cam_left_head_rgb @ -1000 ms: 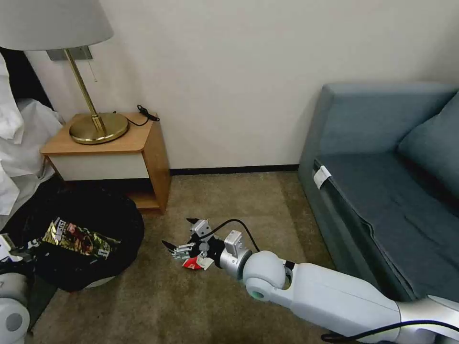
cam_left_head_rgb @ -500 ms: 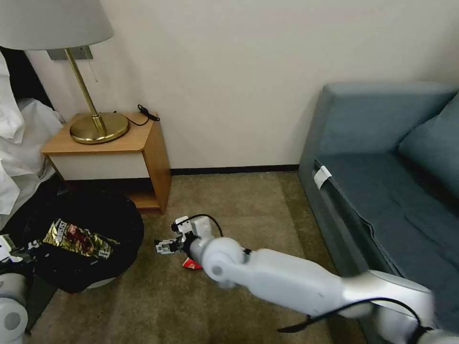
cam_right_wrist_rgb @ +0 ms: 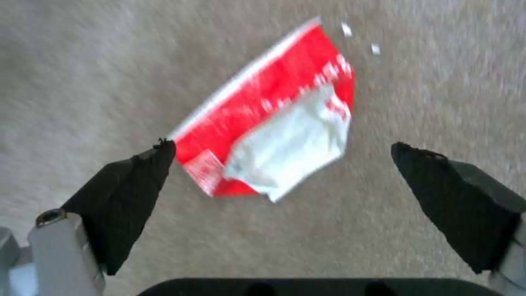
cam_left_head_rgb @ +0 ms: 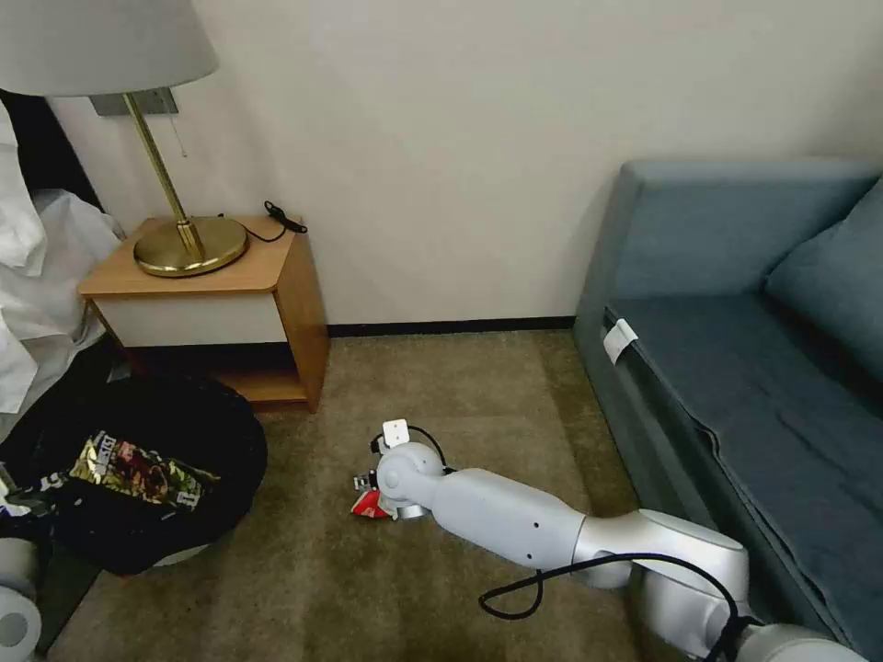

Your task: Pick up the trash bin, then pick up the garbage on the floor and place it into the trash bin.

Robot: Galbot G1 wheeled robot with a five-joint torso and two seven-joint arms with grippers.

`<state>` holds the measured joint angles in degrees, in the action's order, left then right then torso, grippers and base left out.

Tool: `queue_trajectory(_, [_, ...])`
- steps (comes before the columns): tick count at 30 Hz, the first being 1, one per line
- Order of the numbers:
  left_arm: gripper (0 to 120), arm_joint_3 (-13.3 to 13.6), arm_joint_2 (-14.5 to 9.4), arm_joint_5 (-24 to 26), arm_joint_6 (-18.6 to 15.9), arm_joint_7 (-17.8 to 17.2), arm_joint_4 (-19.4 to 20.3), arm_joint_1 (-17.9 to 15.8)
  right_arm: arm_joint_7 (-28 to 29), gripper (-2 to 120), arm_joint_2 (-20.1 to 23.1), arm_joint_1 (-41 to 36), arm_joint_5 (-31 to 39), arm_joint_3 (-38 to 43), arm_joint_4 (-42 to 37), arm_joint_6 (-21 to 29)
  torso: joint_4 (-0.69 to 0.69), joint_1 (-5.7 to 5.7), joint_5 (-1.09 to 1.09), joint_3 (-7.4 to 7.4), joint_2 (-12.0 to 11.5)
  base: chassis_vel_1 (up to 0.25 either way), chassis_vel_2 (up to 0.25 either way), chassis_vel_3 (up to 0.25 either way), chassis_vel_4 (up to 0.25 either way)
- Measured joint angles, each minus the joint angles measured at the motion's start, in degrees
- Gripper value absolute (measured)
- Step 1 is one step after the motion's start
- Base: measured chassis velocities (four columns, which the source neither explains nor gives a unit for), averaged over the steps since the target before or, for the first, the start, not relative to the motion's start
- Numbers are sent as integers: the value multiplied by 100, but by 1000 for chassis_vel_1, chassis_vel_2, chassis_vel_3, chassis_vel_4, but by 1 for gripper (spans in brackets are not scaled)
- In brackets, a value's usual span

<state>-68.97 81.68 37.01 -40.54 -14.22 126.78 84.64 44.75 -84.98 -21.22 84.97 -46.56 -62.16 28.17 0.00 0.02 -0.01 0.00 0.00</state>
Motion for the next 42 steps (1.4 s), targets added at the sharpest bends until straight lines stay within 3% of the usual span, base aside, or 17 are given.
queue_trajectory(6, [4,53,23,-64,38,35,-68,-28,-204,100,-42,-121,-117,-202,231,-186,0,0,0,0,0,0,0,0,0])
queue_trajectory(19, [4,134,12,-98,-51,-52,136,-27,-272,100,-112,98,-225,36,-23,-273,0,0,1,0,1,0,0,0,0])
queue_trajectory(24, [4,163,40,-94,-59,-53,136,-80,-289,100,-230,98,-196,-143,251,-277,-1,0,0,0,1,0,0,0,0])
queue_trajectory(31, [4,156,142,-103,15,7,66,-26,-725,100,-707,17,-410,-385,1012,-390,2,0,1,0,1,0,0,0,0])
queue_trajectory(42, [4,131,201,-105,121,47,101,78,-1205,100,-730,2,-838,-431,1753,-512,0,0,0,0,1,0,0,0,0])
